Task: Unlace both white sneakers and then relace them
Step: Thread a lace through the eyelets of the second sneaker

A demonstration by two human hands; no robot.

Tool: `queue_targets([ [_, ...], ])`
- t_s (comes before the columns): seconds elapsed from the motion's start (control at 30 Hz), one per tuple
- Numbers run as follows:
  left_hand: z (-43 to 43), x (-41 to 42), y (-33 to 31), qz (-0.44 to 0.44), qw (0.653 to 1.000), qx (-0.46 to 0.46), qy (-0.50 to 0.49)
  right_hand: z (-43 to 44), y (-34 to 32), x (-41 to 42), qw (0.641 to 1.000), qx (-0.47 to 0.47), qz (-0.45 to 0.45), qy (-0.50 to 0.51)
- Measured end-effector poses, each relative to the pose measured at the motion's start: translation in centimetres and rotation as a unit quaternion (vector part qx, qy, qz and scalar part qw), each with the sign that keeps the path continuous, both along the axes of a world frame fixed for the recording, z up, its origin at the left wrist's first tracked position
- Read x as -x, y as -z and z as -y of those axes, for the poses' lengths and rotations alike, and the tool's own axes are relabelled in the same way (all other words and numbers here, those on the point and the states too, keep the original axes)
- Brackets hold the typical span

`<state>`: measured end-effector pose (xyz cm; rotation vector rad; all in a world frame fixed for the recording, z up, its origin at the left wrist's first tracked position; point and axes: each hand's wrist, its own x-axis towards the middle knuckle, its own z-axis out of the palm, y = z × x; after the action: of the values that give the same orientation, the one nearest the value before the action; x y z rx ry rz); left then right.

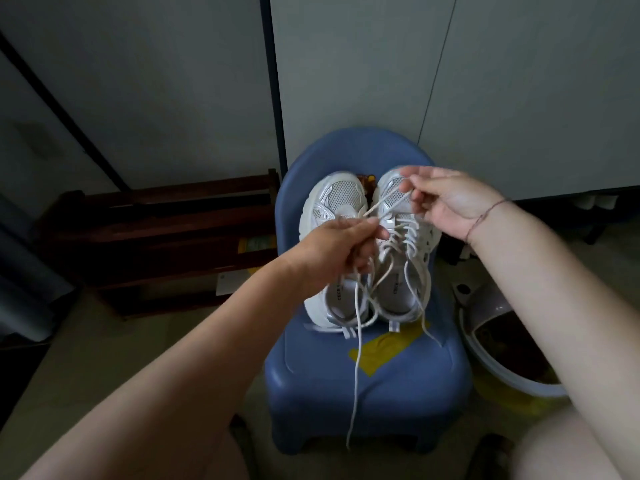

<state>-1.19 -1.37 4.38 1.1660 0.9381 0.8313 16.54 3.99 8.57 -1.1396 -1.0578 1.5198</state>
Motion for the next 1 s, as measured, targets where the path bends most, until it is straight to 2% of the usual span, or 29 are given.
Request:
queue_targets([
  [0.07,-0.2,1.0,0.0,-0.029,0.999,-0.011,-0.01,-1.1,0.7,-1.1,0.995,0.046,-0.044,0.073],
  [0.1,-0.3,1.5,-0.1,-0.039,0.999,-0.007,-0.017,-1.4,0.9,-1.6,0.994,0.054,-0.038,0.092],
  [0.13,-0.3,1.9,-0.2,-0.042,0.999,-0.002,-0.022,-1.6,1.2,-1.9,0.994,0.044,0.013,0.103],
  [0.17,-0.3,2.3,-0.4,-0.044,0.999,0.0,-0.026,-1.8,1.6,-2.1,0.986,0.008,0.114,0.121],
  [0.23,-0.4,2.7,-0.5,-0.054,0.998,-0.006,-0.035,-1.8,1.7,-1.9,0.918,-0.135,0.335,0.166],
  [0.27,-0.4,2.8,-0.5,-0.065,0.997,-0.013,-0.037,-1.4,1.2,-1.2,0.891,-0.208,0.379,0.14],
  [0.3,-0.3,2.8,-0.5,-0.072,0.997,-0.018,-0.035,-0.8,0.7,-0.3,0.884,-0.259,0.382,0.069],
  [0.37,-0.3,2.5,-0.6,-0.07,0.997,-0.021,-0.032,0.9,0.2,1.8,0.884,-0.264,0.361,-0.136],
  [0.43,-0.3,2.4,-0.7,-0.067,0.997,-0.018,-0.042,2.1,0.4,3.3,0.839,-0.25,0.413,-0.25],
  [0.5,-0.5,2.7,-1.0,-0.075,0.995,-0.015,-0.06,1.7,1.0,3.0,0.833,-0.274,0.432,-0.212],
  [0.6,-1.0,3.7,-1.3,-0.087,0.992,-0.019,-0.09,0.0,1.1,1.1,0.898,-0.253,0.358,-0.044],
  [0.67,-1.2,4.3,-1.4,-0.079,0.991,-0.018,-0.103,-1.0,1.3,-0.4,0.918,-0.215,0.326,0.071],
  [0.7,-1.2,4.4,-1.4,-0.076,0.992,-0.017,-0.104,-1.5,1.6,-1.1,0.906,-0.204,0.353,0.112],
  [0.73,-1.2,4.4,-1.3,-0.078,0.991,-0.016,-0.104,-1.9,1.9,-1.5,0.879,-0.199,0.41,0.14],
  [0.77,-1.3,4.4,-1.1,-0.086,0.991,-0.014,-0.103,-1.8,2.0,-1.4,0.838,-0.205,0.481,0.157],
  [0.83,-1.4,4.2,-0.8,-0.102,0.99,-0.016,-0.096,-0.9,1.7,0.1,0.775,-0.265,0.557,0.136],
  [0.87,-1.4,4.0,-0.7,-0.106,0.99,-0.019,-0.09,-0.3,1.5,1.2,0.768,-0.31,0.554,0.086],
  [0.9,-1.4,3.8,-0.7,-0.106,0.99,-0.021,-0.087,0.5,1.3,2.4,0.774,-0.342,0.533,0.019],
  [0.97,-1.4,3.4,-0.9,-0.098,0.991,-0.019,-0.09,2.0,1.1,4.5,0.807,-0.326,0.478,-0.116],
  [1.0,-1.4,3.3,-0.9,-0.095,0.991,-0.017,-0.093,2.2,1.3,4.9,0.818,-0.315,0.459,-0.145],
])
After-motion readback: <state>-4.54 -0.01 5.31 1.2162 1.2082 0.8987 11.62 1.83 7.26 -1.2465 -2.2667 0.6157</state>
